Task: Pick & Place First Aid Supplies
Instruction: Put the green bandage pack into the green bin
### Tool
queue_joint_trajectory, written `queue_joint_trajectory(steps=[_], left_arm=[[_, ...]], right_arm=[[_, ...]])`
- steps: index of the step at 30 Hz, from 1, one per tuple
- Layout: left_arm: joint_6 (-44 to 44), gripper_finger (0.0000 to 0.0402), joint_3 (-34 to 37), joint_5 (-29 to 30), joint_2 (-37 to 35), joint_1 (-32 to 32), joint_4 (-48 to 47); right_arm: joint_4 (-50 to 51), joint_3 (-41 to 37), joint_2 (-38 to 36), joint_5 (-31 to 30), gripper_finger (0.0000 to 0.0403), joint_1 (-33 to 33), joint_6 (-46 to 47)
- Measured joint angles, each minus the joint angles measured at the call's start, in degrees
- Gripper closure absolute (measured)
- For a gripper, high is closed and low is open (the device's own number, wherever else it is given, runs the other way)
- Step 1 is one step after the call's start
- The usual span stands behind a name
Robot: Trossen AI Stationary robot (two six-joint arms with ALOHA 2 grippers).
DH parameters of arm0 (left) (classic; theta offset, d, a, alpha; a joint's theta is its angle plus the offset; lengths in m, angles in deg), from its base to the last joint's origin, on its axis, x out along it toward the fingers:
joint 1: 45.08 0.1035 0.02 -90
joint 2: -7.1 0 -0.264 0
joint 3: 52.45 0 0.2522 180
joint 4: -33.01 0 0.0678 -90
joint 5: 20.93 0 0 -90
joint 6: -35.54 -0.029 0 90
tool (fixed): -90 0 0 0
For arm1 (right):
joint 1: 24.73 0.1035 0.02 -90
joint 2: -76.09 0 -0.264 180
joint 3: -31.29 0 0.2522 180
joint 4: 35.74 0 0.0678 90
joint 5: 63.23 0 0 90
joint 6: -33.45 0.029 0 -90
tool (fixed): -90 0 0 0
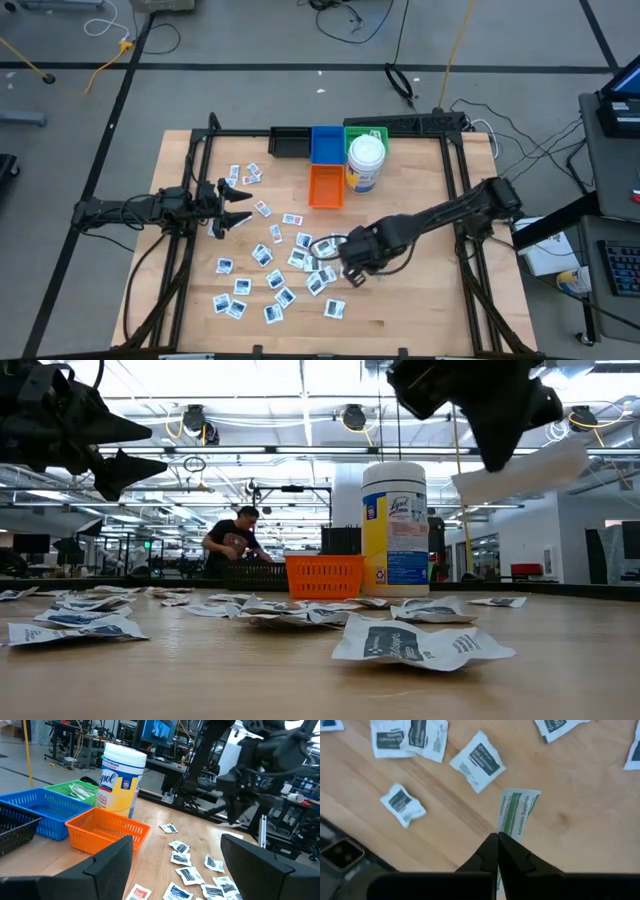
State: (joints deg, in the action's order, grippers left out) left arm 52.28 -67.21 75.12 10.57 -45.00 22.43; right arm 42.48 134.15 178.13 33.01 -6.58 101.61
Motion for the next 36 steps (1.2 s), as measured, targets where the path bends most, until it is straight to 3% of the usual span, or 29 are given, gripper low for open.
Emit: queue_joint_trajectory(steps=[9,22,29,36], left_arm=[[0.0,0.0096,0.0,0.0,0.0,0.0,0.0],[0.0,0.0096,0.0,0.0,0.0,0.0,0.0],[0.0,0.0096,0.0,0.0,0.0,0.0,0.0],[0.0,0.0096,0.0,0.0,0.0,0.0,0.0]], right_arm=[[0.3,-16.4,-15.3,0.0,0.0402,-7.2,-7.2],[4.1,-33.6,-34.1,0.1,0.0403,-25.1,-15.3],[7.1,-36.0,-36.3,-0.3,0.0403,-35.0,-17.5],[5.4,-34.9,-32.6,-0.2,0.0403,-49.1,-24.3]])
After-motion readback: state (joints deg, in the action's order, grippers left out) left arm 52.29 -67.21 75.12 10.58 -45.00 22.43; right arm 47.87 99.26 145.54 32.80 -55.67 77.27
